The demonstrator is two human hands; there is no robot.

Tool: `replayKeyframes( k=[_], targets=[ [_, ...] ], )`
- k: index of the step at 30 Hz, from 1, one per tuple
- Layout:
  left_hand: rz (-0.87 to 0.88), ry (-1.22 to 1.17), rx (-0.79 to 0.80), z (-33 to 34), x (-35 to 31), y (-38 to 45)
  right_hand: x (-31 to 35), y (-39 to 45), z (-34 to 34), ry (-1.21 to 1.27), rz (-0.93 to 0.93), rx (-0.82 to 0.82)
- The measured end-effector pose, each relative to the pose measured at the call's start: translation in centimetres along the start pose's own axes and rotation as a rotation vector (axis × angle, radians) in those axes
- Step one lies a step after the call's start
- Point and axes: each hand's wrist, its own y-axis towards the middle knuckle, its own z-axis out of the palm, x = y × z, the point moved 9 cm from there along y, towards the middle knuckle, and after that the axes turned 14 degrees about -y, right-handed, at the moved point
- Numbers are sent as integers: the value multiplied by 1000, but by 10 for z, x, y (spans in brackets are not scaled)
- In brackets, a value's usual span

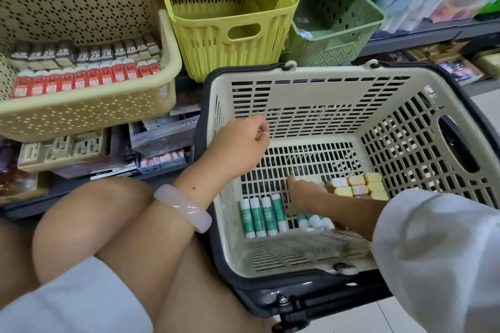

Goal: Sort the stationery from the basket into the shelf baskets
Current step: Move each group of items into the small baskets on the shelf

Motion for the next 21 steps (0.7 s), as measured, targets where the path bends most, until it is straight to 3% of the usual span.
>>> replayKeyframes(
  k=[3,5,8,11,15,21],
  targets=[
    [-20,-70,0,0,0,1,-7,-6,-27,269,-64,57],
    [-117,-244,-33,-2,6,0,-10,-19,-66,531,-119,10],
    [-404,-731,-34,11,21,-9,-9,-50,-138,888,-173,-155],
    [-527,-1200,212,34,0,-20,7,-86,-196,1124,-279,-331],
    [-403,-1458,337,20,-34,-26,20,-126,-235,1212,-302,-552],
    [-355,-1446,296,-17,-49,-43,33,-168,-255,1094,-364,-694]
  ],
)
